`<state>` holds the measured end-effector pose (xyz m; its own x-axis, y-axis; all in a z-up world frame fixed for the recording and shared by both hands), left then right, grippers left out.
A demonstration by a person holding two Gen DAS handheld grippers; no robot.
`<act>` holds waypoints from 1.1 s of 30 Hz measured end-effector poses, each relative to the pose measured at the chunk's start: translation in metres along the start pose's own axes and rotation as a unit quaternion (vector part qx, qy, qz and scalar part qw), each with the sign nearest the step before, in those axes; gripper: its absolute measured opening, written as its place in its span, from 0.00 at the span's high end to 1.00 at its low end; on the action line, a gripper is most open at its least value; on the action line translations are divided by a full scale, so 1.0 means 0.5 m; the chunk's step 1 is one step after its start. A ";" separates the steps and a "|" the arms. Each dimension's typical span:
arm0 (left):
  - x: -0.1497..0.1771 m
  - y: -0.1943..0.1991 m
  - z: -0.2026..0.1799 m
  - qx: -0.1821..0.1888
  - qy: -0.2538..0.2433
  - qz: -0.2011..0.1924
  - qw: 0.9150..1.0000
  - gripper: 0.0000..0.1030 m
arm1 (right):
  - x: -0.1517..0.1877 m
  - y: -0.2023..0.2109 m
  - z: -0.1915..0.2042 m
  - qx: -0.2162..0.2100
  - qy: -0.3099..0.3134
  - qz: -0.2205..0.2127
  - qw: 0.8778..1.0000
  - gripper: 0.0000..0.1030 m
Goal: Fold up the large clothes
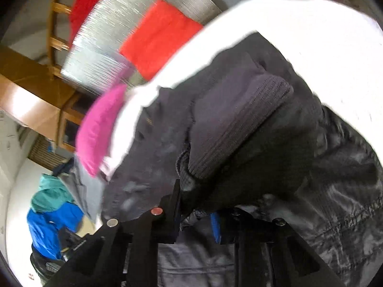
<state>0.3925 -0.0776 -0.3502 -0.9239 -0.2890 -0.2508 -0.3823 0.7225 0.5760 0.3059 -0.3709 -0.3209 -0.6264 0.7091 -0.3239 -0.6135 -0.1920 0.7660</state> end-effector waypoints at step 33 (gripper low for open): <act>-0.158 0.070 0.080 -0.140 -0.087 -0.026 0.986 0.45 | -0.128 0.013 -0.075 0.145 0.123 -0.013 0.982 0.58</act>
<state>0.4529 -0.0044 -0.3410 -0.8961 -0.1916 -0.4004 -0.4401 0.5009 0.7453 0.3239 -0.4431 -0.3163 -0.7319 0.5182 -0.4425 -0.4906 0.0499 0.8699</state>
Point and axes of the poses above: each gripper's, at about its wrist camera, not at the fingertips, and y roughly against the way its jaws point, z to its left, x to its underside, the point moved 9 cm from there along -y, roughly the way its jaws point, and after that the axes turned 10 degrees about x, right-handed, at the moved point
